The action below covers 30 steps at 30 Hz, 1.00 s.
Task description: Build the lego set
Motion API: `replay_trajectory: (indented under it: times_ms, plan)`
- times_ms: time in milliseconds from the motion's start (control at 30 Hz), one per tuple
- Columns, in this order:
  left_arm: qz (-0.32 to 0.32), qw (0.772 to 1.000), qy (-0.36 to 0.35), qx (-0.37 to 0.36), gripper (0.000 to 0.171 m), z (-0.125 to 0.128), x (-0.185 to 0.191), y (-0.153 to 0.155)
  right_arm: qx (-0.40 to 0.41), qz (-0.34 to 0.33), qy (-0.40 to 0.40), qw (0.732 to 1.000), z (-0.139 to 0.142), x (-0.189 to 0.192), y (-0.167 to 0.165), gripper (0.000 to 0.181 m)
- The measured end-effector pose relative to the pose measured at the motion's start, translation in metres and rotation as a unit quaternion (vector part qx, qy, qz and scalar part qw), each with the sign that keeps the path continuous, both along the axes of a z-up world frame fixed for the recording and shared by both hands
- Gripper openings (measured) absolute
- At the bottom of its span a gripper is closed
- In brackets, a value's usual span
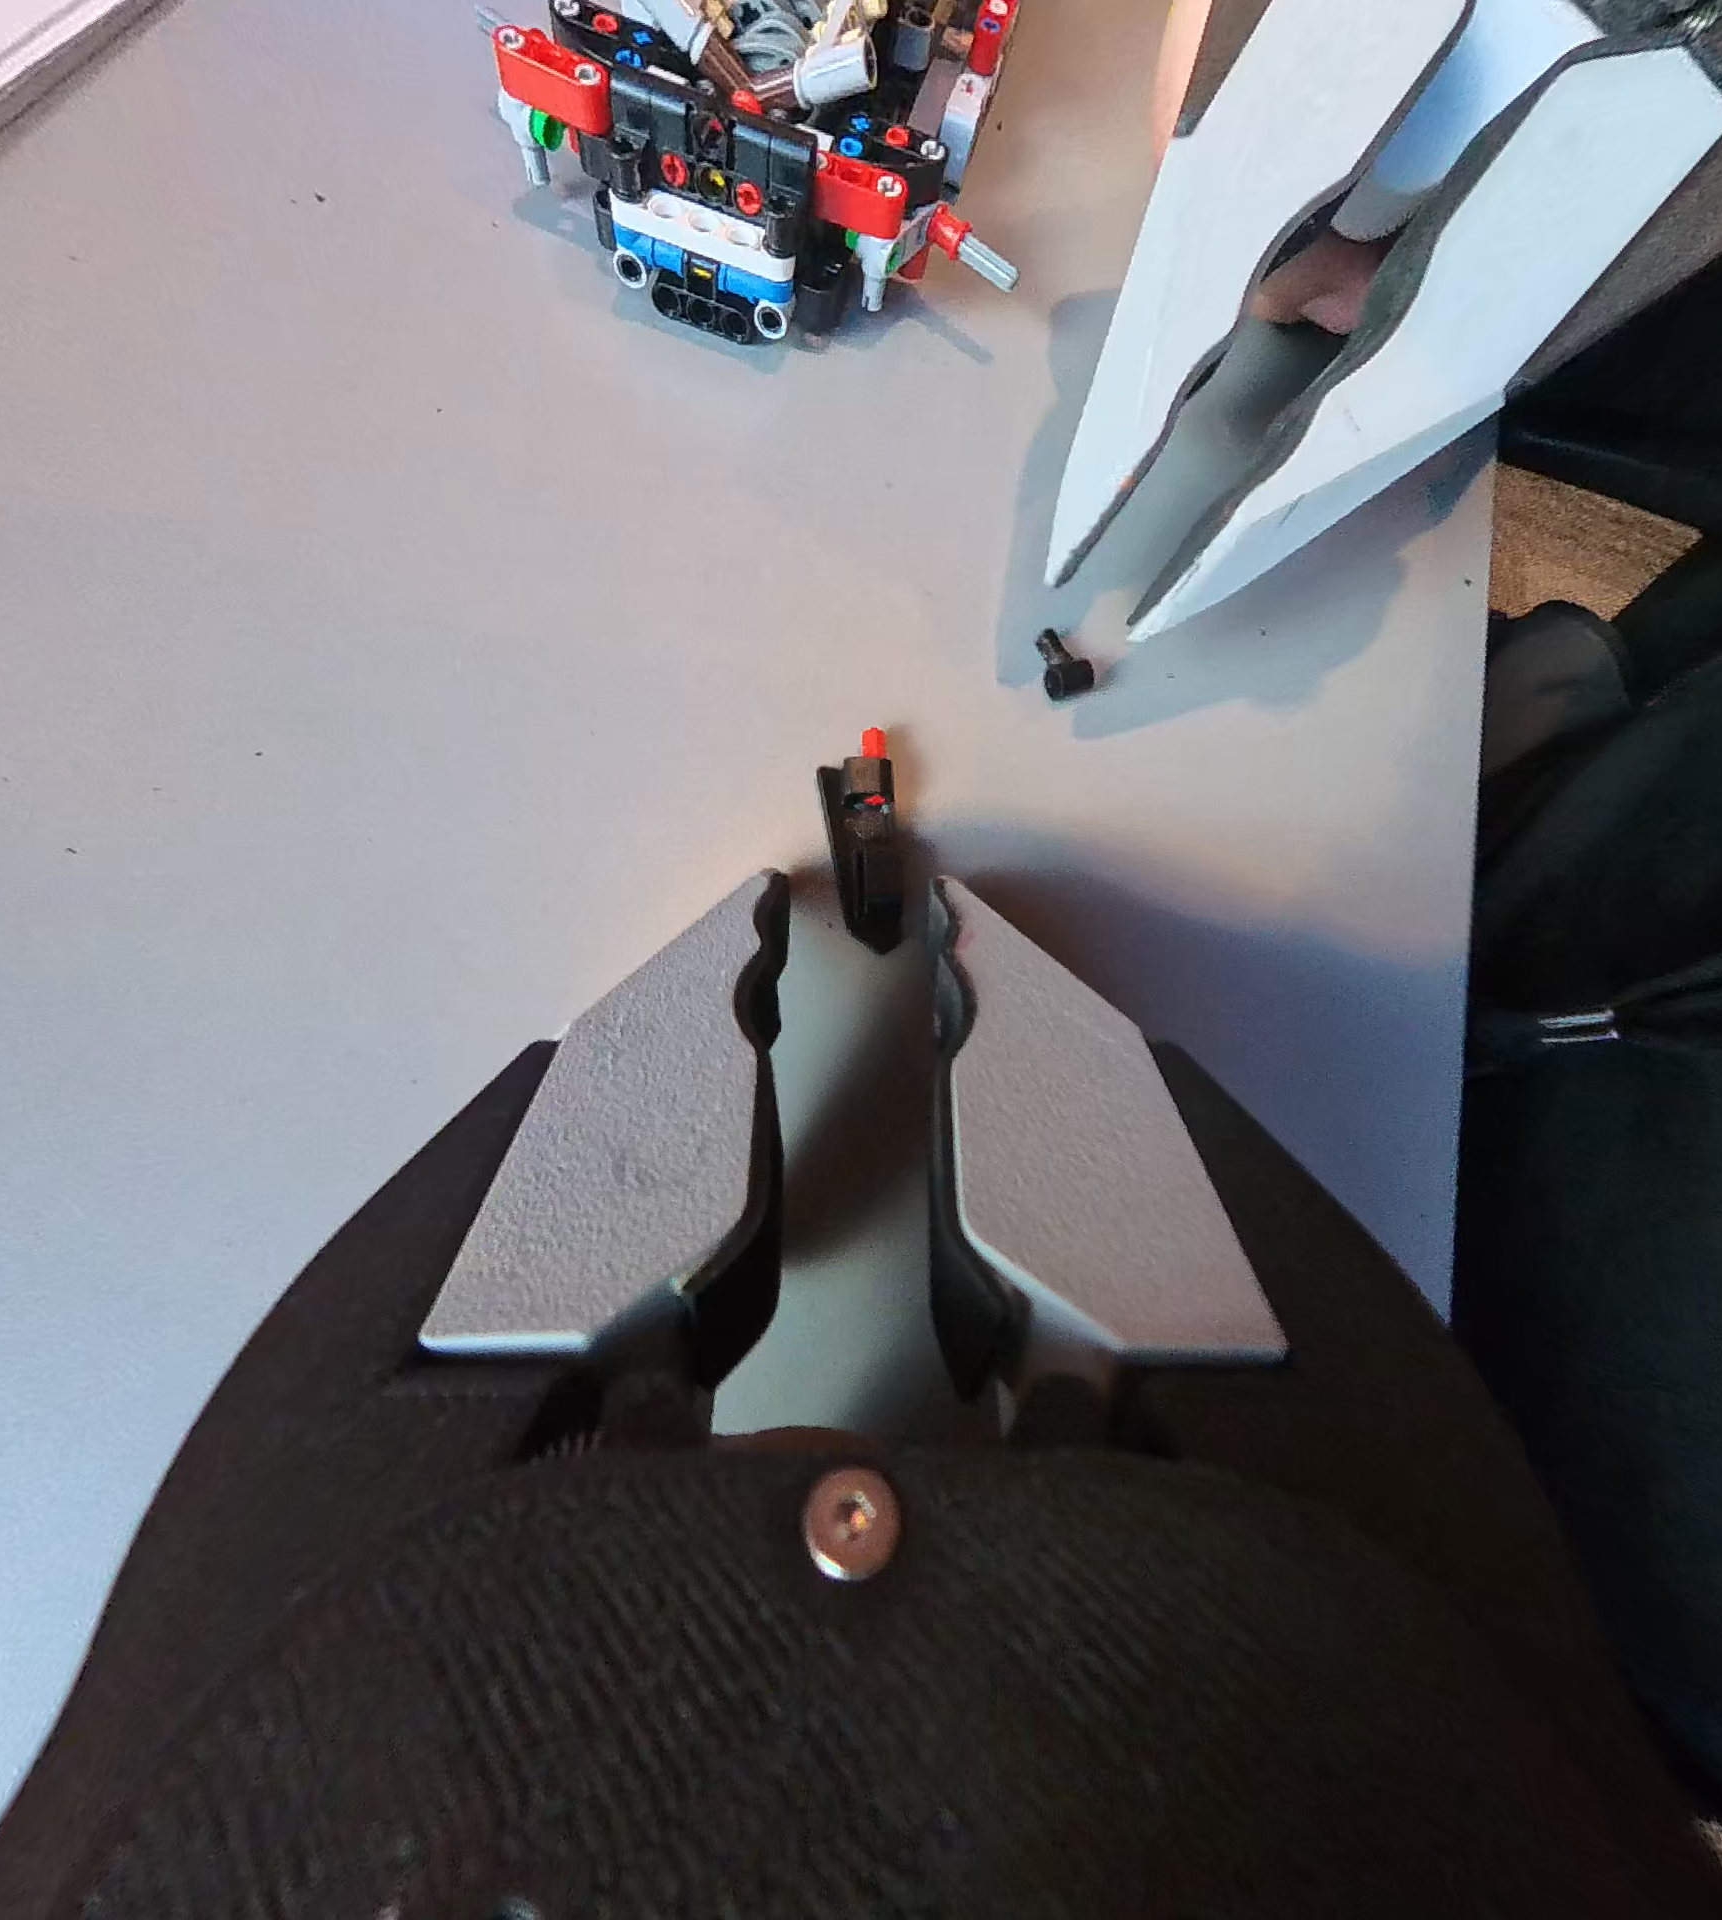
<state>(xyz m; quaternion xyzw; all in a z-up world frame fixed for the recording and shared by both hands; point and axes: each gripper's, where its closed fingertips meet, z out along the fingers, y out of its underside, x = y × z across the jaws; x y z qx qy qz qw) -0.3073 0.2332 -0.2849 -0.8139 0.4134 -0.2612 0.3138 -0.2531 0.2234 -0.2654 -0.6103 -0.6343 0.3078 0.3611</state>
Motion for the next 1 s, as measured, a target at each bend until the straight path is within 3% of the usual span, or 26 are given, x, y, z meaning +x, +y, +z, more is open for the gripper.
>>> replay_trajectory:
  times_ms: [367, 567, 1000]
  plan:
    - [0.003, 1.000, -0.009, -0.012, 0.021, 0.000, 0.000, 0.001, 0.013, -0.002, -0.003, 1.000, -0.001, -0.001, 0.005, 0.012]
    - [0.003, 1.000, -0.005, -0.007, 0.021, 0.000, 0.000, 0.001, 0.049, -0.038, -0.042, 0.997, -0.013, -0.004, 0.014, 0.027]
    - [0.006, 1.000, -0.008, -0.012, 0.019, 0.000, -0.001, 0.001, 0.049, -0.129, -0.056, 0.989, -0.015, 0.018, 0.051, 0.019]
